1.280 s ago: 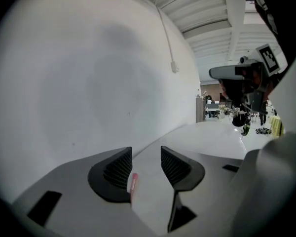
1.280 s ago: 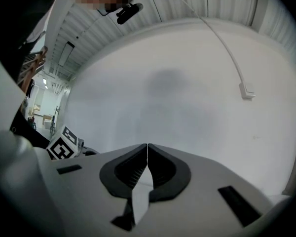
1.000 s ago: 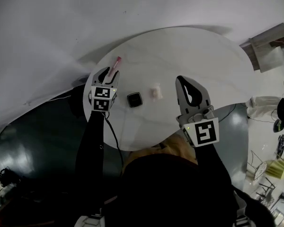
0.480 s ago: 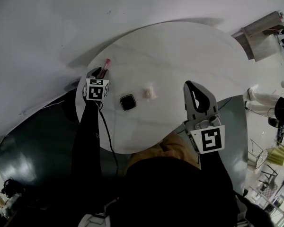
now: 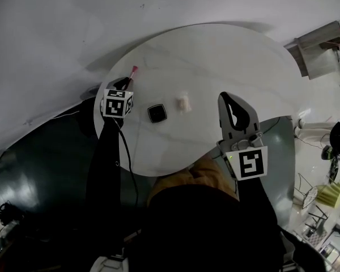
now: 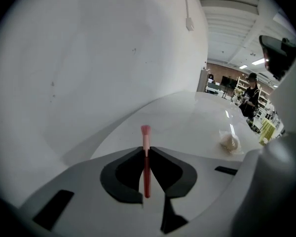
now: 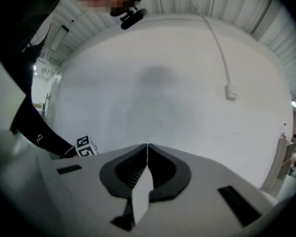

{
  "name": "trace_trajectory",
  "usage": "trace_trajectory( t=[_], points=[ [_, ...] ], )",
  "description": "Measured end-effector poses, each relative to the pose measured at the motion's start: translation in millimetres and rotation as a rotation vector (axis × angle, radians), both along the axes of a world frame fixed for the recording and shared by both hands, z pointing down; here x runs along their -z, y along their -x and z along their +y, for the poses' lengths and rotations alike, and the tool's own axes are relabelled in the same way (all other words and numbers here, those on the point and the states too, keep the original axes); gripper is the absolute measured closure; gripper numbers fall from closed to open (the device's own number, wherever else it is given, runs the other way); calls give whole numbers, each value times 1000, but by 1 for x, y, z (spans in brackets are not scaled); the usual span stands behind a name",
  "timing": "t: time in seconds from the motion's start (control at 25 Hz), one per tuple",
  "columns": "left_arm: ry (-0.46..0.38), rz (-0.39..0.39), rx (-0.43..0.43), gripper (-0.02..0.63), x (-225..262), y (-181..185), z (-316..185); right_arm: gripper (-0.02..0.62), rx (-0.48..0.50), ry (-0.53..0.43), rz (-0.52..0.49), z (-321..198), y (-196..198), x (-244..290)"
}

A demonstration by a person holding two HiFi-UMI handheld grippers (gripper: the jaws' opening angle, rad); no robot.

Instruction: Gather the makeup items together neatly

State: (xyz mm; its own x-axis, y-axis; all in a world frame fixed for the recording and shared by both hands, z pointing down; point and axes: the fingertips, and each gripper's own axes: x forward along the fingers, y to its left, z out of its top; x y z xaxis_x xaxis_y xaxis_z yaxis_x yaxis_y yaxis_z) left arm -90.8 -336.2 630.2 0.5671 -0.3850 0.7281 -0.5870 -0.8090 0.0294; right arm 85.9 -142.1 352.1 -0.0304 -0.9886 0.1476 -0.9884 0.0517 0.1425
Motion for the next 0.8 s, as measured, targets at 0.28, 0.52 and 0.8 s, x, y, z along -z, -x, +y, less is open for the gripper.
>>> trace_trajectory(
  t=[0.28,0.52,0.8],
  points=[
    [-92,115,114,554,69,35,25,568,77,-30,-5,-4,29,2],
    [-107,193,257,554,106,71,67,568,180,-56,9,-15,54,5],
    [-68,304,445,554,128,107,107,568,261,-89,-25,-36,72,12]
  ],
)
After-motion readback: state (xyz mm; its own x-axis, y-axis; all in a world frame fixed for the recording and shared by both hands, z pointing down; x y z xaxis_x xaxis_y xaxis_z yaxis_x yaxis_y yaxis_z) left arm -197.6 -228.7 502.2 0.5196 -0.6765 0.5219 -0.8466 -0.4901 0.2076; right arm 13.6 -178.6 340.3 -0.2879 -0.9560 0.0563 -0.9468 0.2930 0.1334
